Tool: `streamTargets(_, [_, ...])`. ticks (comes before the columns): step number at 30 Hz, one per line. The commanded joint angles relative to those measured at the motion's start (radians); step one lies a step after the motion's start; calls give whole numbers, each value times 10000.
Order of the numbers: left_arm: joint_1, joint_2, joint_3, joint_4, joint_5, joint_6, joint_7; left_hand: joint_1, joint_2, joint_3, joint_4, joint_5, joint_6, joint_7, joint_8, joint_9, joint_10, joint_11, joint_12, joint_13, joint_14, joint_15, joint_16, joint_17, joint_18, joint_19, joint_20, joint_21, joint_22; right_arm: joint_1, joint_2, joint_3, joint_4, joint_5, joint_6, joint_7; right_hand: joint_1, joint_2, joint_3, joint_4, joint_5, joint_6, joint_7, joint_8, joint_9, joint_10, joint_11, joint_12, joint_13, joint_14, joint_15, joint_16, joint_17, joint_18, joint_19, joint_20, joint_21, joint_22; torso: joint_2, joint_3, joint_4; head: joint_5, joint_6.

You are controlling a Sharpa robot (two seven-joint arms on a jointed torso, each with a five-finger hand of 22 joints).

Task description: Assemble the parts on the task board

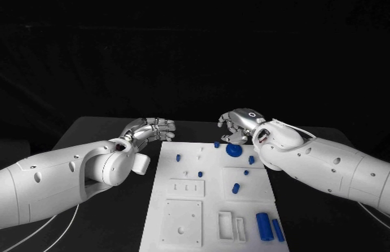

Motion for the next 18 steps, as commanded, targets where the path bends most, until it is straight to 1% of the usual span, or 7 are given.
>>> streamTargets(1, [14,11,9,13,-49,138,84,-63,9,-15,-72,32,85,101,-38,-9,45,-10,-41,-13,-25,72,-46,17,102,-78,22,26,207,-7,69,-133,-18,-1025,475,264,28,6,-14,-73,-13,1284,-41,68,12,-421,-175,40,-19,12,-80,-61,20,686,-43,27,48,159,7,-4,12,-5,-17])
streamTargets(3, [14,20,9,5,-49,140,83,-63,10,-14,-74,32,85,101,-37,-9,45,-10,-41,-13,-24,72,-47,18,102,-78,22,26,207,-17,158,-251,-91,-1191,472,141,-92,-37,-112,-94,-13,1327,-51,73,10,-415,-184,47,-27,18,-87,-68,30,687,-44,49,63,163,9,-1,20,-15,-20])
streamTargets(5, [14,25,9,4,-49,142,83,-63,10,-14,-74,32,86,101,-37,-10,46,-10,-41,-12,-24,72,-47,18,102,-79,22,27,207,-31,232,-303,-155,-1197,430,39,-252,-75,-240,-84,-14,1336,-54,62,2,-413,-187,49,-35,24,-89,-73,40,687,-43,65,75,163,6,-4,20,-14,-26])
streamTargets(9, [13,51,9,-8,-49,155,82,-63,11,-13,-75,31,86,102,-37,-10,46,-10,-41,-12,-24,72,-48,19,102,-79,23,27,207,-63,380,-357,-290,-1302,406,-161,-482,-137,-425,-46,-13,1321,-50,26,-19,-420,-184,45,-53,35,-87,-84,57,687,-37,75,83,154,7,-11,28,-23,-36])
streamTargets(14, [13,60,9,-9,-49,166,78,-64,12,-12,-77,31,87,102,-36,-10,47,-10,-40,-12,-24,73,-49,21,102,-79,23,28,207,-94,493,-412,-377,-1373,480,-271,-604,-161,-512,0,-13,1328,-48,15,-26,-421,-183,46,-62,42,-84,-89,66,687,-31,75,85,148,3,-16,38,-23,-63])
streamTargets(18, [13,64,9,-14,-49,169,77,-66,12,-12,-77,30,87,102,-36,-10,47,-10,-40,-12,-23,73,-50,21,102,-80,24,29,207,-121,548,-451,-431,-1388,479,-354,-687,-154,-564,51,-13,1343,-52,9,-32,-419,-186,49,-70,51,-86,-94,76,687,-26,72,83,139,4,-18,22,-13,-78])
